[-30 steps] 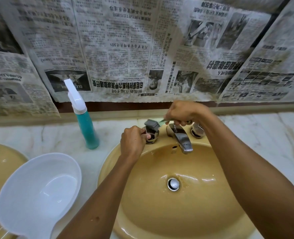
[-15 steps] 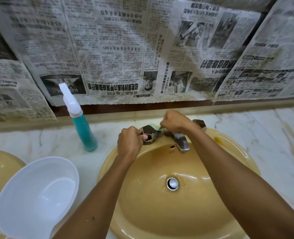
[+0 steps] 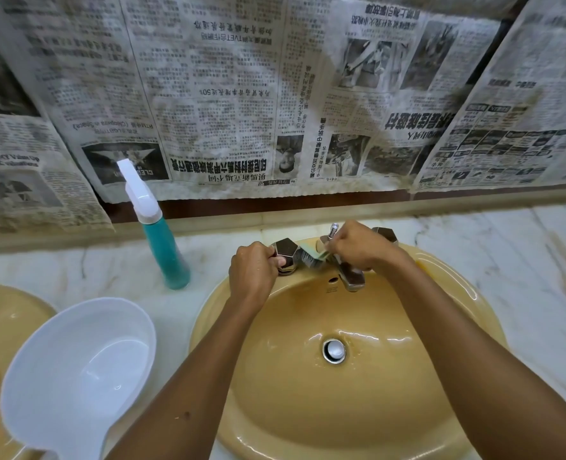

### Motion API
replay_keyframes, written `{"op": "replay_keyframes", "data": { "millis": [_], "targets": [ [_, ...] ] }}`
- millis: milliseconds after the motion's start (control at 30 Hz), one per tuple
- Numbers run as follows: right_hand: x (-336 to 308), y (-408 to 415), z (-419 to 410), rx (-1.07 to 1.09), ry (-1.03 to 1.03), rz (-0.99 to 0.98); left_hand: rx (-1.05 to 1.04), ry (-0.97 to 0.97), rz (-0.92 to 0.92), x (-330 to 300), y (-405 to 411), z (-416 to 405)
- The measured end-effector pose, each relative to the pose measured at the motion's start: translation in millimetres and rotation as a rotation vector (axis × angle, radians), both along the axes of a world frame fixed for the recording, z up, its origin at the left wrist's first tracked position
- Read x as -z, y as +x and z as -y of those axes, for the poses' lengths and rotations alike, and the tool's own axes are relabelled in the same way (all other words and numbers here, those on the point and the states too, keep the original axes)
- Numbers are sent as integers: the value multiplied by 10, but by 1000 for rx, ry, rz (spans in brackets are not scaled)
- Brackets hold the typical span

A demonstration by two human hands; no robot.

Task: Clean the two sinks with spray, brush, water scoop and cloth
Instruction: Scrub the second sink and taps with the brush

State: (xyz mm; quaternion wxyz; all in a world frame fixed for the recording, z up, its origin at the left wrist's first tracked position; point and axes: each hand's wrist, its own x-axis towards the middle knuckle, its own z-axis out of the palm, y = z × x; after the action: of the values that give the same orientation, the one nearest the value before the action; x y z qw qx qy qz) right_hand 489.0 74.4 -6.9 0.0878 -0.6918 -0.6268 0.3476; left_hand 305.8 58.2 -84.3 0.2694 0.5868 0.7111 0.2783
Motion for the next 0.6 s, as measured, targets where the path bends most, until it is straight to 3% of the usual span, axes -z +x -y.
{"op": "replay_keyframes", "data": {
  "millis": [167, 367, 500, 600],
  "targets": [
    [36, -157, -28, 42, 133, -81, 4, 4, -10, 2, -2, 3],
    [-264, -72, -124, -87, 6, 60, 1, 4, -5, -16, -2, 0],
    [123, -516, 120, 139, 153, 247, 4, -4, 1, -24, -6, 1],
    [417, -660, 526, 316, 322, 183, 10, -2, 5, -25, -16, -1]
  ]
}}
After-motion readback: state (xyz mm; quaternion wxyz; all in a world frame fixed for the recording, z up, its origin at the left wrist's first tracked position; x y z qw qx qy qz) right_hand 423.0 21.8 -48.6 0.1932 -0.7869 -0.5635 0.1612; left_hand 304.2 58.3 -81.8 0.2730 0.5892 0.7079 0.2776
